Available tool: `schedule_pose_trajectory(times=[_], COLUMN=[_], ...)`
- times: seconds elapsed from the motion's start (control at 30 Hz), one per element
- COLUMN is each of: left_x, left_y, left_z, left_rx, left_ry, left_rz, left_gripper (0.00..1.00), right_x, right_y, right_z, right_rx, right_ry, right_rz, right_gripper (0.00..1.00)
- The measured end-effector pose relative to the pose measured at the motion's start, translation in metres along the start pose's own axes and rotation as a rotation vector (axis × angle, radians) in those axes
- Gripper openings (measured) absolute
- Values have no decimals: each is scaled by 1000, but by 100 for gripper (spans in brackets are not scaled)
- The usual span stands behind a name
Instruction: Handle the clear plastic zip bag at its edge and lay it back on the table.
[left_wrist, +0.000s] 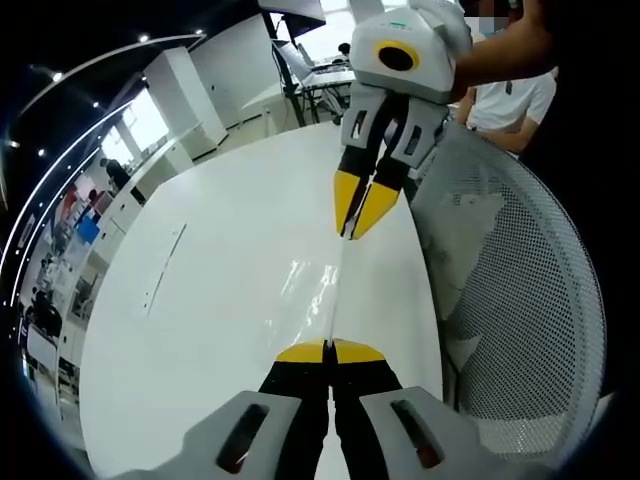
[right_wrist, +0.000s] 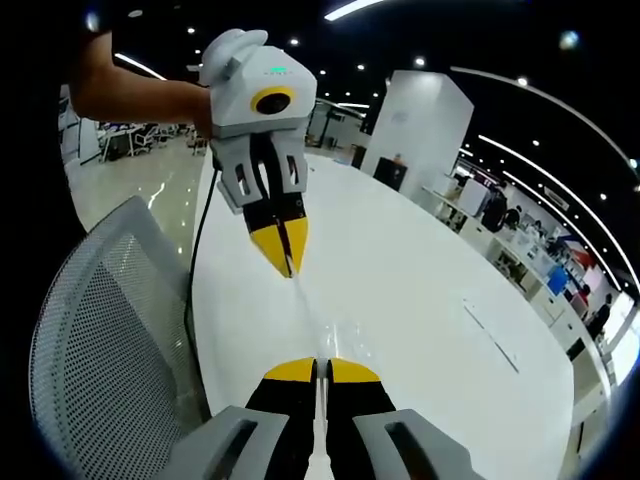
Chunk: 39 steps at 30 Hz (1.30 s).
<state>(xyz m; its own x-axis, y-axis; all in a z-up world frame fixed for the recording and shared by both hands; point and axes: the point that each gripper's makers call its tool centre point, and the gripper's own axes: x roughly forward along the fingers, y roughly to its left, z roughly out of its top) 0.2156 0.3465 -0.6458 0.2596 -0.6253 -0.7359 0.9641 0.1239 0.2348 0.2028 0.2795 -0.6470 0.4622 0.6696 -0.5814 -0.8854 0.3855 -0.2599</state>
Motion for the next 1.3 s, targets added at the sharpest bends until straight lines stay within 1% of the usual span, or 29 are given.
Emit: schedule_pose_trajectory(times=[0.3,1.3], left_x=[0,-4], left_y=[0,3], left_z=[1,-4], left_rx=[0,-11], left_ry=[2,4], left_rz=[1,8], left_gripper=[0,0], right_x=[-2,-5], right_y=[-1,-4], right_z=[-2,-5], right_rx=[5,6], right_ry=[1,9], right_rz=[-5,-11], right_gripper=[0,0])
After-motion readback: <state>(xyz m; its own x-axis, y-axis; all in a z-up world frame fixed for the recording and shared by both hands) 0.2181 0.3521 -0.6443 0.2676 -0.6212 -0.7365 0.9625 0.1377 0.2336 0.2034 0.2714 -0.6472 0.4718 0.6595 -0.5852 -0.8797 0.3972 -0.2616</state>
